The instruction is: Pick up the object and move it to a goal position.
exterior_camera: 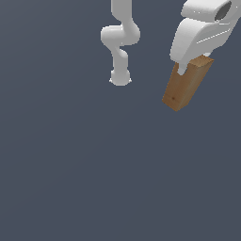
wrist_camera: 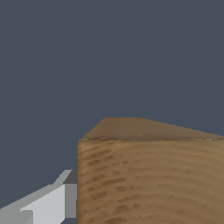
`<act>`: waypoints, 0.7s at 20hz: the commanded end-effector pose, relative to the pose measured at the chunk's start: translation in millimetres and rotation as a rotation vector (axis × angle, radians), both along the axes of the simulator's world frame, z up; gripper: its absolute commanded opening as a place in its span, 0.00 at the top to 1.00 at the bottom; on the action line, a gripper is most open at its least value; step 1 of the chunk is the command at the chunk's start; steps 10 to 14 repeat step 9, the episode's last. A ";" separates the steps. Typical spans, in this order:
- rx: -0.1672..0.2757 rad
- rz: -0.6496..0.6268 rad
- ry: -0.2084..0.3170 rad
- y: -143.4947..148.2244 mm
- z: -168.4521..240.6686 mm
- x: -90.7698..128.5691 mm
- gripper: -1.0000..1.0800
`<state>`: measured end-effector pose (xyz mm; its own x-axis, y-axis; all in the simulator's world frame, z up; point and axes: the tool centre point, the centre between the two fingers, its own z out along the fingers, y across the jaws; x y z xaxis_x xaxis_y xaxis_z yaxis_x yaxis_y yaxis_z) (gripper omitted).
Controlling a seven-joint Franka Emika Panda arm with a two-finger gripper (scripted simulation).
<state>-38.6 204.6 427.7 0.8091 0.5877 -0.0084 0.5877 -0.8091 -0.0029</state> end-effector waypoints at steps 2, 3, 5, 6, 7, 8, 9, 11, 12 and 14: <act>0.002 -0.001 -0.009 7.0 16.1 0.7 1.00; 0.002 -0.001 -0.009 8.4 18.2 0.9 1.00; 0.002 -0.001 -0.009 10.4 21.4 1.0 1.00; 0.002 -0.001 -0.009 11.1 22.4 1.1 1.00; 0.002 -0.001 -0.009 11.6 23.2 1.2 1.00; 0.002 -0.001 -0.009 11.9 23.7 1.2 1.00; 0.002 -0.001 -0.009 12.0 23.8 1.2 1.00; 0.002 -0.001 -0.009 12.0 23.8 1.2 1.00; 0.002 -0.001 -0.009 12.0 23.8 1.2 1.00; 0.002 -0.001 -0.009 12.0 23.8 1.2 1.00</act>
